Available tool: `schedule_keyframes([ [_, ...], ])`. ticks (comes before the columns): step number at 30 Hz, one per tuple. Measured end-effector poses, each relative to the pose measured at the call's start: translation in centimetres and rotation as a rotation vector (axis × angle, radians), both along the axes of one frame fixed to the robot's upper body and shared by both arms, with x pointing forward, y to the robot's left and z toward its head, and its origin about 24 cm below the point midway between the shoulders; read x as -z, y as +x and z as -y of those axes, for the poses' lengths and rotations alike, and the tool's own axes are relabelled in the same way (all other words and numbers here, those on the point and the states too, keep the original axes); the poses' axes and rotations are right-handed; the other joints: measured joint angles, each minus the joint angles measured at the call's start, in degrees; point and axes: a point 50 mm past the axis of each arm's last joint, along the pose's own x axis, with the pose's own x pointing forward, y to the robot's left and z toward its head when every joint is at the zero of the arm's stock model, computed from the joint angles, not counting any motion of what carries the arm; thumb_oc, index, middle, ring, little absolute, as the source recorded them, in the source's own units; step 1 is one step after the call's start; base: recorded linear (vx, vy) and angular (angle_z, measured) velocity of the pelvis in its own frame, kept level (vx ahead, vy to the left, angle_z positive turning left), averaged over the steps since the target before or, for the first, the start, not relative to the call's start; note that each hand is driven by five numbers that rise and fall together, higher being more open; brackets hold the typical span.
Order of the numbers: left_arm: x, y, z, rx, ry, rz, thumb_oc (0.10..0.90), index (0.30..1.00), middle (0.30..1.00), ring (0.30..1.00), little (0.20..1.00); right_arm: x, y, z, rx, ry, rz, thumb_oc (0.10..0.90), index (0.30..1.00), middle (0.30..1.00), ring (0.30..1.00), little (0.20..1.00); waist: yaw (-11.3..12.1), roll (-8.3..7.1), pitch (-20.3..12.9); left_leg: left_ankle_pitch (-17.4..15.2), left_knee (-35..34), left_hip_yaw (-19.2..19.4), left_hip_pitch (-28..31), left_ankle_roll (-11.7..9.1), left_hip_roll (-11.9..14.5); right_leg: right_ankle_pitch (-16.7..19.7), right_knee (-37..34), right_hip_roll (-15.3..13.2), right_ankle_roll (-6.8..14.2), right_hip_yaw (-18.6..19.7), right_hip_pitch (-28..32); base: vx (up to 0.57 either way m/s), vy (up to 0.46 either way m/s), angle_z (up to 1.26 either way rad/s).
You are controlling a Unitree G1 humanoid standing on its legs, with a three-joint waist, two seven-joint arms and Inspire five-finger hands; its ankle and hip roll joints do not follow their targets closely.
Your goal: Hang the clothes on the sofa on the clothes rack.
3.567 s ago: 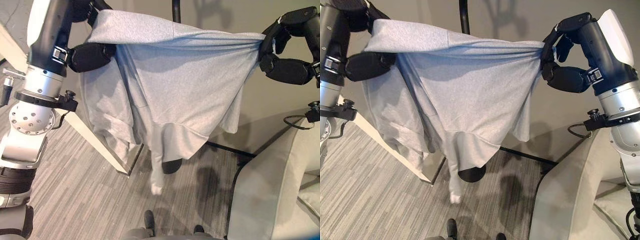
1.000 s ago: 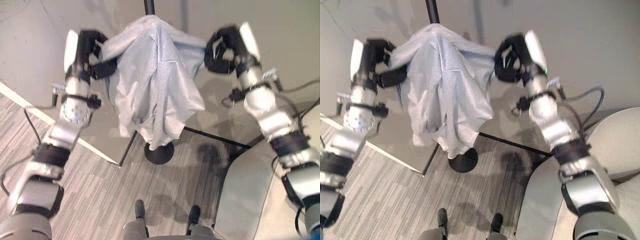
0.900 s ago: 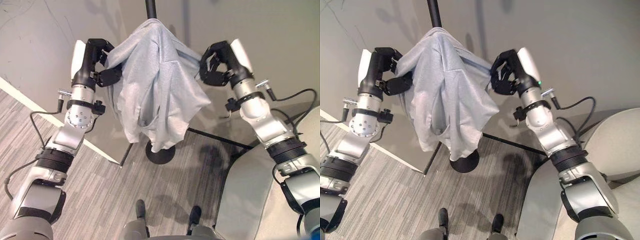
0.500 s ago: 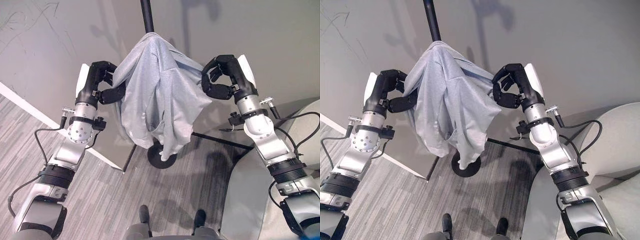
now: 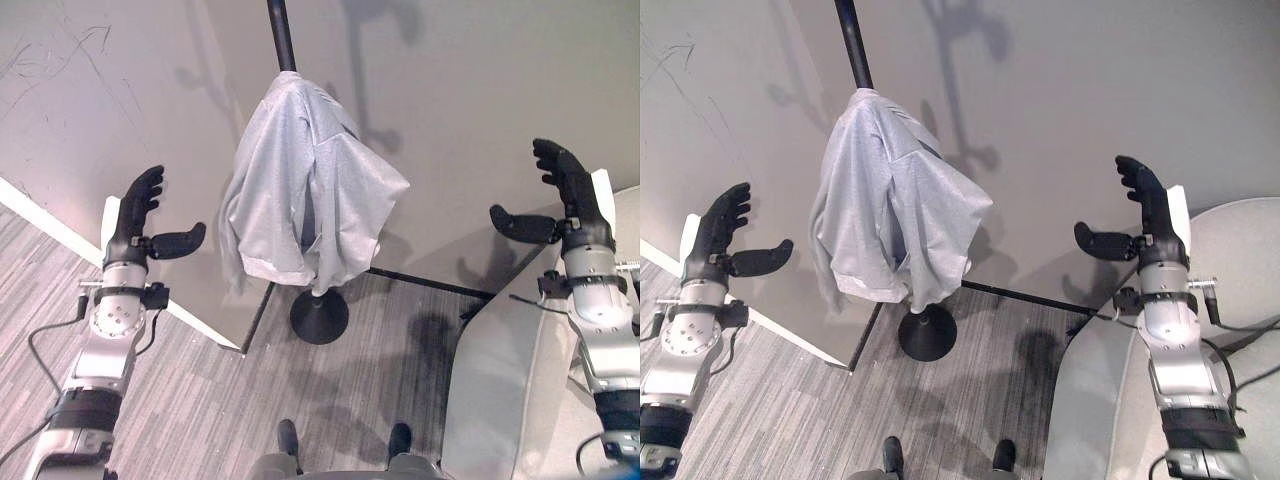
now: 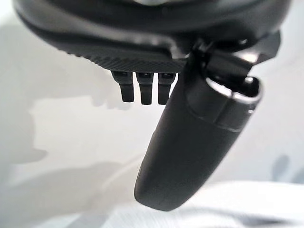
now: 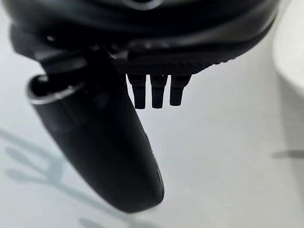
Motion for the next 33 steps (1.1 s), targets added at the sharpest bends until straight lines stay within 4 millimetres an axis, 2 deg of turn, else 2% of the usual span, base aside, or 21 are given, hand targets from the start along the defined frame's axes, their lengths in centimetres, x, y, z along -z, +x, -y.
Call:
schedule_keyframes([
  [1,0.4,-0.7,-0.6,-0.024,-0.003,-0.016,0.8,0.9,0.9,0.9,0.9,0.9,-0.8,0.2,0.014,0.018,-0.021,0.8,0.9,0.9,0.9,0.9,0.0,0.05,0.0,-0.1,0.0,0.1,0.1,0.0,0.1,0.0,0.0,0.0,-0.1,0.0,0.1,0.0,0.0,0.0],
  [3,0.7,-0.9,-0.9,-0.044,-0.02,-0.023,0.8,0.9,0.9,0.9,0.9,2.1,-1.3,0.4,0.026,0.036,-0.069,0.8,0.9,0.9,0.9,0.9,-0.3,0.12,-0.1,-0.1,0.0,0.1,0.1,0.1,0.0,0.0,0.0,-0.1,0.0,0.0,0.1,0.0,0.0,0.0],
  [9,0.7,-1.0,-0.8,-0.049,-0.112,0.01,0.8,0.9,0.9,0.9,0.9,7.6,-3.2,-1.0,0.008,0.23,-0.205,0.8,0.9,0.9,0.9,0.9,-1.6,0.34,-1.4,-0.2,0.0,1.1,1.1,0.0,0.2,0.1,0.0,0.0,0.0,1.3,0.3,-0.03,0.014,-0.09],
  [11,0.4,-1.0,-0.8,-0.033,-0.097,0.009,0.8,0.9,0.9,0.9,0.9,9.5,-4.3,-1.3,-0.021,0.26,-0.297,0.8,0.9,0.9,0.9,0.9,-1.6,0.17,-2.1,-0.2,-0.1,1.2,1.1,0.0,0.3,0.0,0.0,0.1,0.0,1.3,0.3,-0.02,0.002,-0.01],
  [13,0.9,-1.6,-0.9,-0.008,-0.079,-0.025,0.8,0.9,0.9,0.9,0.9,13.1,-6.5,-2.2,-0.081,0.302,-0.495,0.8,0.9,0.9,0.9,0.9,-2.4,0.27,-2.4,-0.3,-0.2,1.4,1.2,-0.1,0.2,0.1,0.0,0.0,0.1,1.4,0.4,-0.04,0.028,-0.04],
  [14,1.9,-2.3,-0.6,0.01,-0.095,-0.062,0.8,0.9,0.9,0.9,0.9,14.7,-7.9,-2.8,-0.096,0.333,-0.574,0.8,0.9,0.9,0.9,0.9,-2.5,0.24,-2.4,-0.3,-0.2,1.5,1.2,-0.1,0.2,0.0,0.0,0.0,0.1,1.5,0.3,-0.05,0.059,-0.11],
  [15,3.4,-4.5,0.6,0.028,-0.179,-0.06,0.8,0.9,0.9,0.9,0.9,16.7,-9.5,-3.3,-0.083,0.391,-0.636,0.8,0.9,0.9,0.9,0.9,-2.6,0.05,-3.0,-0.6,-0.2,1.9,1.6,-0.2,0.2,0.0,0.0,-0.1,0.1,1.7,0.4,-0.06,0.064,-0.11],
  [16,4.4,-5.3,1.3,0.044,-0.213,-0.086,0.8,0.9,0.9,0.9,0.9,17.7,-10.4,-3.5,-0.073,0.416,-0.68,0.8,0.9,0.9,0.9,0.9,-2.5,-0.02,-3.3,-0.7,-0.2,1.9,1.9,-0.2,0.2,0.0,0.0,-0.1,0.1,1.8,0.7,-0.04,0.045,-0.08],
  [17,7.1,-7.1,2.8,0.097,-0.282,-0.199,0.8,0.9,0.9,0.9,0.9,20.1,-12.1,-3.9,-0.069,0.449,-0.82,0.8,0.9,0.9,0.9,0.9,-2.4,-0.19,-3.5,-1.0,-0.2,1.9,2.2,-0.1,0.1,-0.1,0.0,-0.1,0.1,1.8,1.0,-0.04,0.032,0.04],
  [18,8.9,-7.6,3.6,0.127,-0.34,-0.283,0.8,0.9,0.9,0.9,0.9,21.2,-13.1,-4.0,-0.054,0.464,-0.893,0.8,0.9,0.9,0.9,0.9,-1.9,-0.23,-3.4,-1.3,-0.2,1.8,1.8,0.3,0.1,-0.1,0.0,-0.2,0.1,1.8,0.6,0.0,0.0,0.0],
  [19,10.5,-8.3,4.1,0.119,-0.423,-0.33,0.8,0.9,0.9,0.9,0.9,21.6,-13.5,-4.1,-0.052,0.47,-0.919,0.8,0.9,0.9,0.9,0.9,-1.6,-0.24,-3.5,-1.3,-0.2,1.9,1.7,0.3,0.1,-0.2,0.0,-0.5,0.2,2.0,0.5,-0.05,0.036,-0.01],
  [21,11.2,-8.8,4.4,0.12,-0.452,-0.361,0.8,0.9,0.9,0.9,0.9,21.7,-13.5,-4.2,-0.053,0.472,-0.919,0.8,0.9,0.9,0.9,0.9,-1.4,-0.26,-3.7,-1.4,-0.2,1.9,1.5,0.2,0.1,-0.3,0.0,-0.5,0.2,2.0,0.4,-0.05,0.027,-0.02],
  [24,13.9,-10.3,6.7,0.219,-0.505,-0.504,0.8,0.9,0.9,0.9,0.9,23.3,-14.0,-4.0,-0.023,0.48,-1.003,0.8,0.9,0.9,0.9,0.9,-0.9,-0.31,-5.2,-1.2,-0.2,1.8,1.1,0.5,-0.1,-0.1,0.0,-0.8,0.5,1.8,0.1,-0.03,0.013,0.05],
  [25,15.8,-11.3,7.6,0.247,-0.491,-0.61,0.8,0.9,0.9,0.9,0.9,23.9,-13.9,-4.3,-0.023,0.482,-1.032,0.8,0.9,0.9,0.9,0.9,-0.8,-0.21,-5.3,-1.1,-0.2,1.7,1.1,0.6,-0.3,0.0,-0.3,-0.9,0.4,1.6,0.1,-0.02,-0.001,0.05],
  [26,18.6,-12.6,8.4,0.257,-0.452,-0.781,0.8,0.9,0.9,0.9,0.9,24.9,-13.8,-4.9,-0.009,0.507,-1.072,0.8,0.9,0.9,0.9,0.9,-0.9,-0.07,-5.4,-1.1,-0.2,1.6,1.2,0.6,-0.4,0.1,-0.3,-0.8,0.4,1.5,0.2,-0.02,-0.003,0.05],
  [27,21.5,-14.5,8.9,0.21,-0.44,-0.95,0.8,0.9,0.9,0.9,0.9,25.7,-13.9,-5.7,-0.015,0.519,-1.115,0.8,0.9,0.9,0.9,0.9,-0.9,-0.24,-5.3,-1.0,-0.2,1.5,1.2,0.4,-0.6,0.1,-0.3,-0.9,0.4,1.4,0.2,-0.01,0.003,0.04],
  [28,23.5,-16.0,9.4,0.167,-0.425,-1.085,0.8,0.9,0.9,0.9,0.9,26.5,-14.1,-6.7,-0.006,0.553,-1.137,0.8,0.9,0.9,0.9,0.9,-1.0,-0.37,-5.2,-0.9,-0.2,1.4,1.2,0.4,-0.6,0.1,-0.3,-0.9,0.4,1.4,0.2,0.01,0.008,0.05],
  [30,25.2,-17.6,10.2,0.14,-0.392,-1.221,0.8,0.9,0.9,0.9,0.9,27.6,-14.8,-7.5,0.054,0.618,-1.175,0.8,0.9,0.9,0.9,0.9,-1.1,-0.68,-5.1,-1.1,-0.2,0.9,1.1,0.6,-0.7,0.0,-0.3,-1.0,0.4,1.2,0.4,0.02,0.004,0.1],
  [31,25.4,-17.4,10.7,0.098,-0.416,-1.207,0.8,0.9,0.9,0.9,0.9,28.1,-15.3,-7.6,0.135,0.675,-1.17,0.8,0.9,0.9,0.9,0.9,-0.9,-0.67,-5.2,-1.1,-0.2,0.8,1.2,0.7,-0.8,-0.1,-0.3,-1.0,0.5,0.9,0.7,0.03,0.002,0.1],
  [33,25.4,-17.4,11.0,0.101,-0.413,-1.209,0.8,0.9,0.9,0.9,0.9,28.2,-15.8,-7.6,0.16,0.699,-1.168,0.8,0.9,0.9,0.9,0.9,-1.1,-0.61,-5.3,-1.2,-0.2,0.9,1.2,0.7,-0.7,-0.2,-0.3,-1.1,0.4,1.0,0.8,0.05,-0.003,-0.01],
])
